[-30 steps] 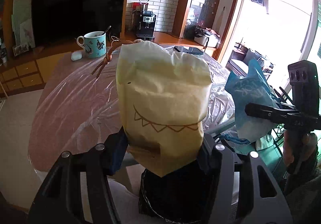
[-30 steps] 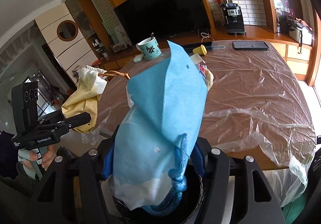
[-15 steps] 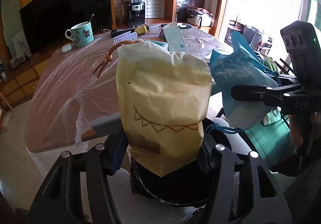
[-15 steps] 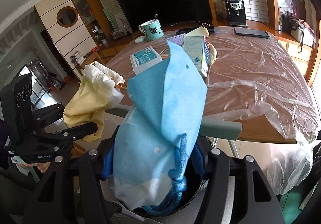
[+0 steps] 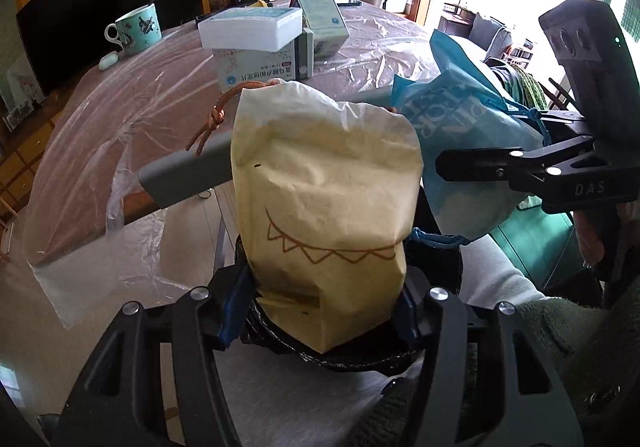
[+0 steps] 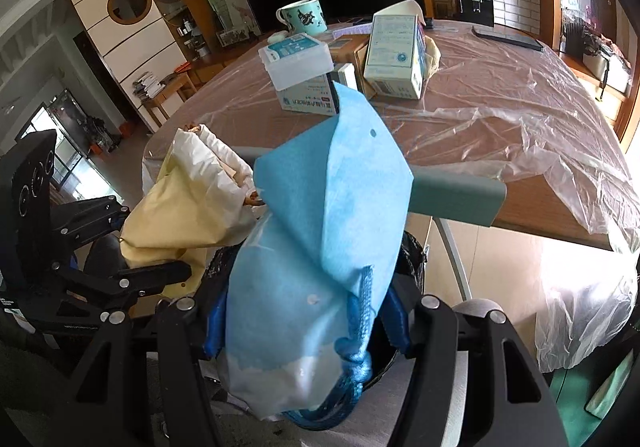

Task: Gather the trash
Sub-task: 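Carry the yellow paper bag with the left tool while the right tool carries the blue bag to the bin, then open both tools to drop the yellow and blue bags into the black bin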

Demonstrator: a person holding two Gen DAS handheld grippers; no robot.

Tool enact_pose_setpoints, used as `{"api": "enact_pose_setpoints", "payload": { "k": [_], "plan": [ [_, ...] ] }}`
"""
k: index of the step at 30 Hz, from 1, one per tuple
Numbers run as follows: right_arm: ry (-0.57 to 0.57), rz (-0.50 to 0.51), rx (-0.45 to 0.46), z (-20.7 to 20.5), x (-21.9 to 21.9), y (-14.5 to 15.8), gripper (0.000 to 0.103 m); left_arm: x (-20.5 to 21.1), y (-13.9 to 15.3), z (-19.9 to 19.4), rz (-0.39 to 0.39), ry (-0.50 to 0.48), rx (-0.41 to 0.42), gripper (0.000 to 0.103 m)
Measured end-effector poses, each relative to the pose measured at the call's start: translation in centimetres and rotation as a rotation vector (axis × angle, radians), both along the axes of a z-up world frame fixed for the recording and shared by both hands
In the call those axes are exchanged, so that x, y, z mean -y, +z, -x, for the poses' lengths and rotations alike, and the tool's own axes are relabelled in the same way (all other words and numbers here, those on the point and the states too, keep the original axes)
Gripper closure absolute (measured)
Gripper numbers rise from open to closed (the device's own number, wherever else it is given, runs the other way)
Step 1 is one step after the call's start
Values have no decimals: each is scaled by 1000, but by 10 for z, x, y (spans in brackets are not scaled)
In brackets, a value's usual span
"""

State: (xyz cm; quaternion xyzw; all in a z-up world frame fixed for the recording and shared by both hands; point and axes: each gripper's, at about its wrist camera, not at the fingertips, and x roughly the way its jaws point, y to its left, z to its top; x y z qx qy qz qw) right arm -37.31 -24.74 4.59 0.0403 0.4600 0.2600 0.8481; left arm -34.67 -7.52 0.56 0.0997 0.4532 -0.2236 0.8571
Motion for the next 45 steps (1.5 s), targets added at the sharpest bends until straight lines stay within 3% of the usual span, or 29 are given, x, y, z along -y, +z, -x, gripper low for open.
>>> {"api": "enact_pose_setpoints", "payload": {
  "k": [14, 45],
  "plan": [
    [16, 56, -95, -2, -12, -43, 43, 1, -38, -9, -41, -18, -102, 44],
    [-2, 220, -116, -24, -40, -82, 43, 18, -82, -43, -147, -61, -177, 44]
  ]
}}
